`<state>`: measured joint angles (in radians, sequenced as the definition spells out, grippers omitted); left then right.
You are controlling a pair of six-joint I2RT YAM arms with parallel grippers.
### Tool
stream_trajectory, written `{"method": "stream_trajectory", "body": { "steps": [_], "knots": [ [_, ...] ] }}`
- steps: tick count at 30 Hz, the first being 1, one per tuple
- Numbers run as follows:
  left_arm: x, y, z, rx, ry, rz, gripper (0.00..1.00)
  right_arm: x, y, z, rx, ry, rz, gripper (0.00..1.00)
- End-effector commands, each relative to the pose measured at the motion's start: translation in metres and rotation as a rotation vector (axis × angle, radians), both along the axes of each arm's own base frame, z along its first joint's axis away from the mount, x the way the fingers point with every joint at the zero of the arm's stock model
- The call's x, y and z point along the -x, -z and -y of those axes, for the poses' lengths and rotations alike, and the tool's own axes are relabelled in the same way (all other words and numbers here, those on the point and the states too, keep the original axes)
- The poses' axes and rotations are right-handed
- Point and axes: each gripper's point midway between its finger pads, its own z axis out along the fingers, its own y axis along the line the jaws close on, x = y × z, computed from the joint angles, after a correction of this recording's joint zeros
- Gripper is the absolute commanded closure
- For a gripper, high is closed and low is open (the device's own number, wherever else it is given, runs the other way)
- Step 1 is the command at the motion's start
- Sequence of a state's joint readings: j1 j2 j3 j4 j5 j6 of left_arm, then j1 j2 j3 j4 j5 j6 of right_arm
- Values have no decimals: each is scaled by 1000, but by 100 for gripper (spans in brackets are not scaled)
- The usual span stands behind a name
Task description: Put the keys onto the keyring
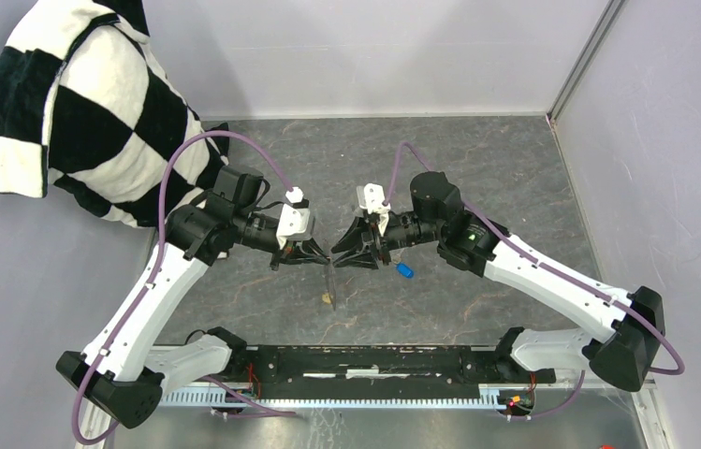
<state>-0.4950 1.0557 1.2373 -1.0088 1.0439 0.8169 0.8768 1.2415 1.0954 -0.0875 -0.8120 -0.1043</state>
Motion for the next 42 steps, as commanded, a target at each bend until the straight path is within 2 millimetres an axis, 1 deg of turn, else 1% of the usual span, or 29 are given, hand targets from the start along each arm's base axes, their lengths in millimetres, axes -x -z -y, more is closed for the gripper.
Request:
{"method": "stream_trajectory", "body": {
  "steps": [1, 4, 7, 10, 11, 13, 14, 16, 18, 20, 21, 23, 28, 30, 33, 37, 42],
  "knots": [
    [-3, -14, 1, 27, 25, 91, 98, 1, -28, -7, -75, -27, 24, 66],
    [-3, -14, 2, 30, 29, 92, 98, -1, -26, -10, -70, -24, 14, 71],
    [-3, -15, 2, 32, 30, 92, 98, -4, -24, -11, -66, -18, 9, 80],
    [-2, -16, 2, 37, 33, 91, 98, -5, -20, -12, -59, -10, 1, 98],
    [-1, -17, 3, 40, 36, 88, 98, -7, -22, -13, -75, -2, 14, 99],
    [1, -19, 4, 49, 45, 80, 97, -11, -24, -12, -97, 28, 22, 99],
    [1, -19, 3, 49, 43, 74, 91, -14, -26, -11, -117, 50, 26, 99],
    [2, -21, 3, 47, 33, 66, 76, -13, -35, -5, -190, 66, 4, 99],
    [0, -19, 2, 39, 9, 51, 66, -8, -47, 4, -299, 71, -7, 99],
    [-2, -20, 3, 46, -39, 17, 61, -2, -56, 14, -401, 80, -23, 100],
    [-4, -20, 4, 55, -70, -8, 60, 1, -62, 17, -453, 76, -21, 99],
    [-3, -25, 5, 88, -112, -42, 60, 7, -66, 24, -525, 71, -55, 99],
    [6, -27, 7, 137, -117, -98, 62, 15, -77, 37, -668, 61, -110, 99],
    [7, -25, 8, 136, -115, -127, 62, 17, -79, 38, -696, 49, -131, 99],
    [3, -27, 11, 146, -120, -147, 61, 20, -79, 37, -712, 25, -152, 99],
    [-4, -34, 15, 170, -139, -143, 54, 24, -76, 32, -700, 2, -163, 99],
    [0, -47, 18, 204, -98, -132, 50, 21, -67, 26, -667, 23, -162, 99]
  ]
}}
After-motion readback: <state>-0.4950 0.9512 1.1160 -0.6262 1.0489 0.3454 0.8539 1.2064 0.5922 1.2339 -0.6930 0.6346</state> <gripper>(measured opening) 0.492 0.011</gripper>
